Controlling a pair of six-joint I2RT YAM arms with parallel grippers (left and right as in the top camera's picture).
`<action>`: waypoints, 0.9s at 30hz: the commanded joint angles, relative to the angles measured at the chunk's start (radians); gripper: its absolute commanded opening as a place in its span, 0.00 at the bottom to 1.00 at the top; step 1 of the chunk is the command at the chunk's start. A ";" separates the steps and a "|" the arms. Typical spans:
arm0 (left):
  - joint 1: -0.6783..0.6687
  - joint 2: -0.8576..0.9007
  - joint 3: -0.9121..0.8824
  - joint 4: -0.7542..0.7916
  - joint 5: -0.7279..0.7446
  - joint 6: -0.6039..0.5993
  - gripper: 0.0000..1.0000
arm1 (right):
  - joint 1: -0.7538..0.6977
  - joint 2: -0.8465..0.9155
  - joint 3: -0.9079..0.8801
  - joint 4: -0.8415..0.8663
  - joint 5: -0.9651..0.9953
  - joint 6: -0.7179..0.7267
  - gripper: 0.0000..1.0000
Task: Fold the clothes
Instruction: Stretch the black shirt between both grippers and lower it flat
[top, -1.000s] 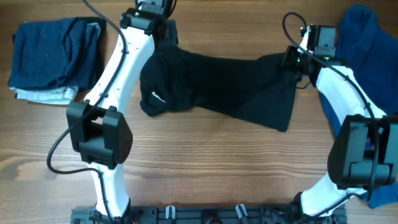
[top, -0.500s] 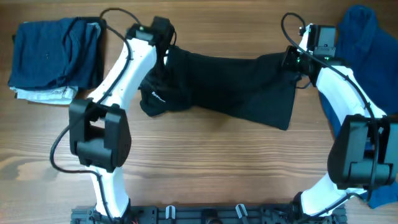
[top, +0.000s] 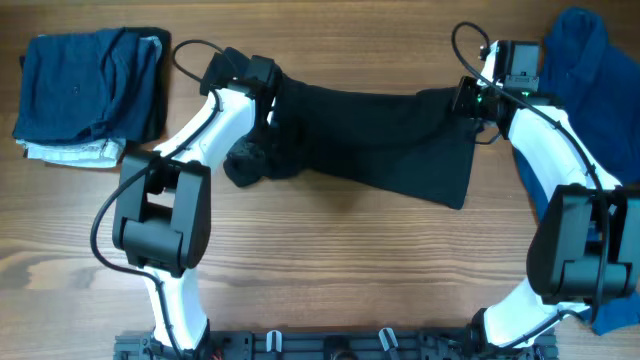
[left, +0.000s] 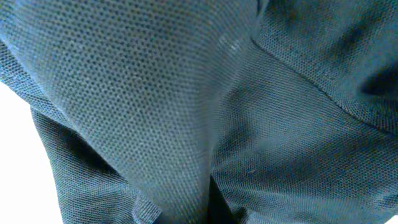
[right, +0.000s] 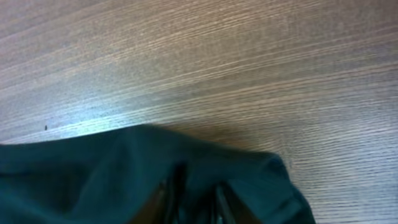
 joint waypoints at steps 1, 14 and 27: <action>0.011 -0.040 0.076 -0.045 0.000 0.001 0.04 | -0.005 -0.039 0.001 -0.018 -0.016 -0.013 0.29; 0.011 -0.156 0.118 -0.029 0.001 0.000 0.04 | -0.049 0.004 -0.040 -0.126 0.067 -0.018 0.49; 0.011 -0.156 0.118 -0.029 0.001 0.001 0.25 | -0.049 0.142 -0.080 -0.068 0.090 -0.015 0.43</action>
